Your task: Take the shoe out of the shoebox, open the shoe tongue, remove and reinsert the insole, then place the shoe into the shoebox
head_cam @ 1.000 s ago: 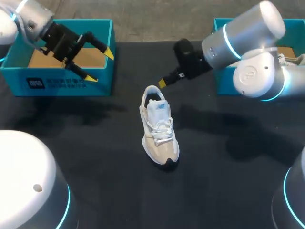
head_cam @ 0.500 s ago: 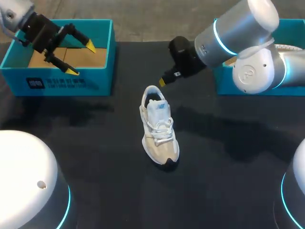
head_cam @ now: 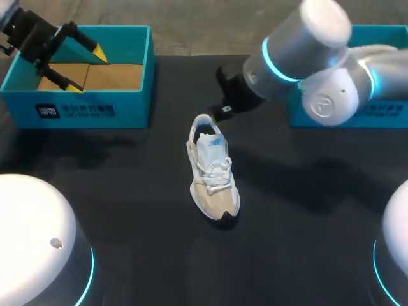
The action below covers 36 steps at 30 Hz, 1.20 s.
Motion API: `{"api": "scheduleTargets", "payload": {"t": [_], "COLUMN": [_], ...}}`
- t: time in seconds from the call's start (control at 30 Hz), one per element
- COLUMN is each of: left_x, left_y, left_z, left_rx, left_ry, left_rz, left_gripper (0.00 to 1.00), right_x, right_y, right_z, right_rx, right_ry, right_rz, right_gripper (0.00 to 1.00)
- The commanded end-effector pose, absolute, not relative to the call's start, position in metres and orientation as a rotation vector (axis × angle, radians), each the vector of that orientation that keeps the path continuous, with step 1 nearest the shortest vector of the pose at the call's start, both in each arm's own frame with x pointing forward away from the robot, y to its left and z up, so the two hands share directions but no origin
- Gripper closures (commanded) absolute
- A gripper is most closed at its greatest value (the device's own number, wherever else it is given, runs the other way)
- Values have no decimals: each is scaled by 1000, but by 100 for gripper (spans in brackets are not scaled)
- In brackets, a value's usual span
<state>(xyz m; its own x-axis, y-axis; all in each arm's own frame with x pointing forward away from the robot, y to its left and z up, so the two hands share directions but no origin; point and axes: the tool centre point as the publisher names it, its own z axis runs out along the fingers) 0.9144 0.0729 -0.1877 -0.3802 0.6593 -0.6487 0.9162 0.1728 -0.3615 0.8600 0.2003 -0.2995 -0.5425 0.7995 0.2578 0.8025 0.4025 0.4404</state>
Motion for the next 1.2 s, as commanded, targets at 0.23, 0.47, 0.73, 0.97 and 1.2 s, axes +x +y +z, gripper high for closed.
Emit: {"api": "scheduleTargets", "payload": {"t": [0.23, 0.47, 0.73, 0.97, 1.2], "left_x": [916, 916, 916, 916, 916], "left_y": [78, 78, 78, 78, 78], "left_z": [-189, -189, -189, -189, -189], "left_rx": [1486, 1486, 1486, 1486, 1486], "left_ry": [2135, 2135, 2135, 2135, 2135], "left_rz": [-1045, -1045, -1045, -1045, -1045], "left_gripper": [0, 0, 0, 0, 0], "right_x": [851, 845, 839, 839, 839], "right_y": [227, 229, 232, 232, 232], "right_z": [-295, -299, -300, -300, -300], "right_rx": [-1852, -1965, -1984, -1984, -1984], "right_ry": [-2835, -2764, -2754, -2754, -2754], "right_rz": [-441, -288, -252, -252, -252], "right_gripper": [100, 100, 100, 100, 100]}}
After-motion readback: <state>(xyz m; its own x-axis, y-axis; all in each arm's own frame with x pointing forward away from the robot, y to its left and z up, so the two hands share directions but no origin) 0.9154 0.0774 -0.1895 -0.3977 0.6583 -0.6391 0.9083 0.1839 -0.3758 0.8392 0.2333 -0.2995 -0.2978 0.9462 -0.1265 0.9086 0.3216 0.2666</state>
